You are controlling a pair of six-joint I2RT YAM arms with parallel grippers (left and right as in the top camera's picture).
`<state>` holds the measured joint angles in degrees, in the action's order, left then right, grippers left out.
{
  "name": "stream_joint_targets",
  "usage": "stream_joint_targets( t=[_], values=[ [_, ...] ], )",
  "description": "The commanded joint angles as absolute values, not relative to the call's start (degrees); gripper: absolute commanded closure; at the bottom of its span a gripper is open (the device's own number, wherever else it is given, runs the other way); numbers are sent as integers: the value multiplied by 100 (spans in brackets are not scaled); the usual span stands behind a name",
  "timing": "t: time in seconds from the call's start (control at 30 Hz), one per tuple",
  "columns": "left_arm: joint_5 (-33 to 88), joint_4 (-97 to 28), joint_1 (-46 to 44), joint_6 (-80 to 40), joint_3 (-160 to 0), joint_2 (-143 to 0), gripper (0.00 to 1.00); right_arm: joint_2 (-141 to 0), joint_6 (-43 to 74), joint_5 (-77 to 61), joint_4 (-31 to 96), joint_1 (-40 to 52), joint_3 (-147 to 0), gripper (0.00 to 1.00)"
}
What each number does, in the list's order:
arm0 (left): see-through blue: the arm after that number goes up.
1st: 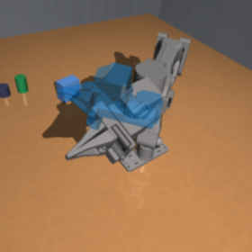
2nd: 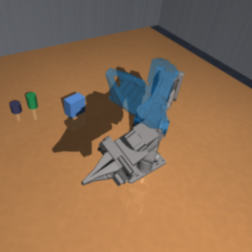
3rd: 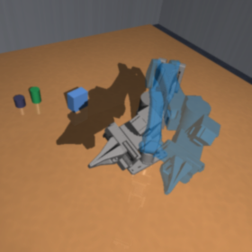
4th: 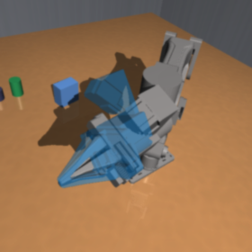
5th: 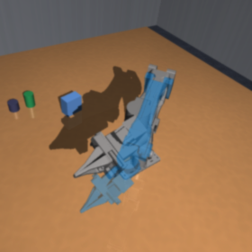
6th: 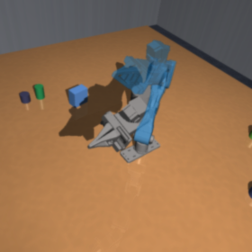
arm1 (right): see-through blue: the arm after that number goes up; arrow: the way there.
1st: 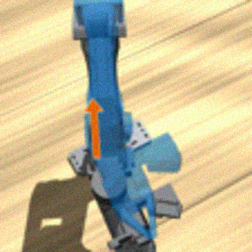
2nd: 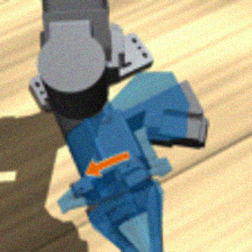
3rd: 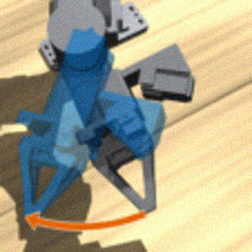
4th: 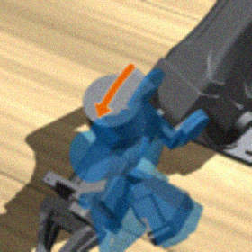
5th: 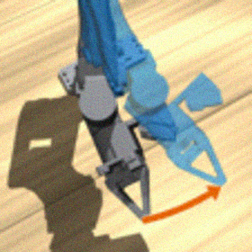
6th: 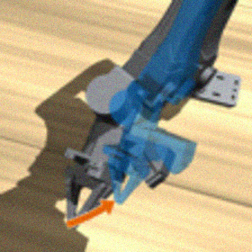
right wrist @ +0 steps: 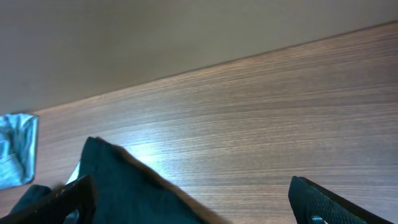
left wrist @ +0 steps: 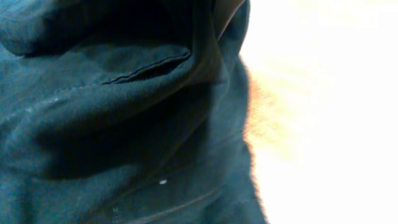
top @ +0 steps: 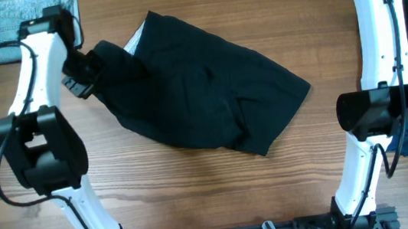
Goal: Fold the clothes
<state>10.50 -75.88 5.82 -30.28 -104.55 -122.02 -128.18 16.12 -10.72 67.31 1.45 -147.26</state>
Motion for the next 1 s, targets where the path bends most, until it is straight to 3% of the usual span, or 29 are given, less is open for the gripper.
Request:
stream_joint_targets(
  t=[0.0, 0.33, 0.43, 0.47, 0.5, 0.53, 0.77, 0.97],
  values=[
    [987, -7966, 908, -3006, -10643, -11491, 96, -12816, 1483, -1341, 6724, 235, -14772, 1],
    [246, -9642, 1461, -3098, -10641, -10940, 96, -12884, 1356, -1288, 6648, 910, -14761, 1],
    [342, -9655, 1492, -3046, -10604, -10932, 96, -12988, 1363, -1273, 6667, 1026, -14761, 0],
    [329, -9655, 1492, -3041, -10604, -10932, 87, -13006, 1367, -1273, 6683, 1039, -14761, 0],
    [305, -9653, 1492, -3024, -10604, -10934, 38, -13074, 1372, -1308, 6698, 1059, -14761, 0],
    [237, -9653, 1492, -3024, -10604, -10934, 0, -13093, 1372, -1389, 6722, 1074, -14761, 0],
    [75, -9653, 1647, -3026, -10604, -10934, 0, -13347, 1339, -1817, 6757, 1219, -14728, 0],
    [75, -9537, 1772, -3026, -10604, -10934, 0, -13638, 576, -2451, 6707, 1629, -14724, 0]
  ],
)
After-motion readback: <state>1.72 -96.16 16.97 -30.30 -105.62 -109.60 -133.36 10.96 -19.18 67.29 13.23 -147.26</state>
